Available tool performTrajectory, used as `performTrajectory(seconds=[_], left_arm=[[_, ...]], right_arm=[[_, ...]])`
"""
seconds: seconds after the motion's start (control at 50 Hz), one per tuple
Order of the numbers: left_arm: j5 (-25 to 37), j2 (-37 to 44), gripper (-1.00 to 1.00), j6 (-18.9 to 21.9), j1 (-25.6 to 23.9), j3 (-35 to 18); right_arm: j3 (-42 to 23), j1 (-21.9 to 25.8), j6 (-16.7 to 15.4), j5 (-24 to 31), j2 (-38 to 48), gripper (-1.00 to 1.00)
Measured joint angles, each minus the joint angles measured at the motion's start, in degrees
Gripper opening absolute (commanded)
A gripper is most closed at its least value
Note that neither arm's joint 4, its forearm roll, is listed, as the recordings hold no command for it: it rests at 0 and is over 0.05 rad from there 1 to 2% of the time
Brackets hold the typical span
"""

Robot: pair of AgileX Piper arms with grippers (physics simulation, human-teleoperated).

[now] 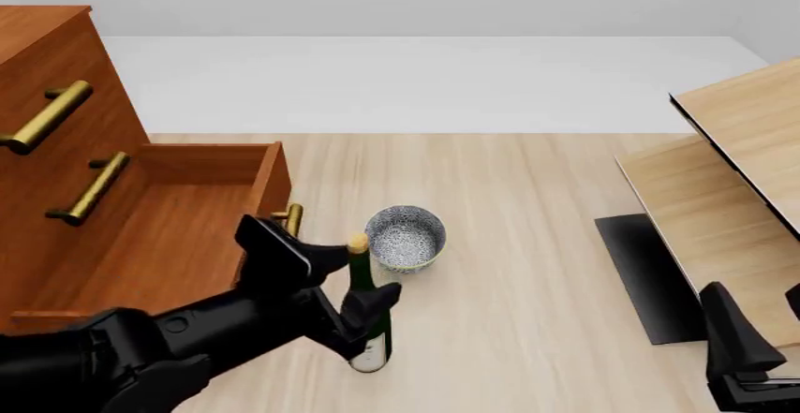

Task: Put the wine bottle in the bottom drawer of the cabinet.

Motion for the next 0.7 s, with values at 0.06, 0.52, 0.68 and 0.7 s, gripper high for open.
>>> performTrajectory(seconds=[0.06, 0.52, 0.68, 0.7], left_arm=[[-0.7, 0.6, 1.00, -0.1, 0.1, 0.1], [-0.3, -0.5, -1.00, -0.5, 0.8, 0.0], [2.5, -3.1, -1.00, -0.5, 1.1, -0.9], [2.9, -3.5, -1.00, -0.5, 1.1, -1.0]], right_arm=[[0.0, 0.0, 0.0, 0.0, 0.0, 1.00], [0.1, -0.1, 0.1, 0.3, 0.0, 1.00], [0.1, -0.1, 0.0, 0.4, 0.0, 1.00], [0.1, -0.1, 0.0, 0.4, 0.0, 1.00]])
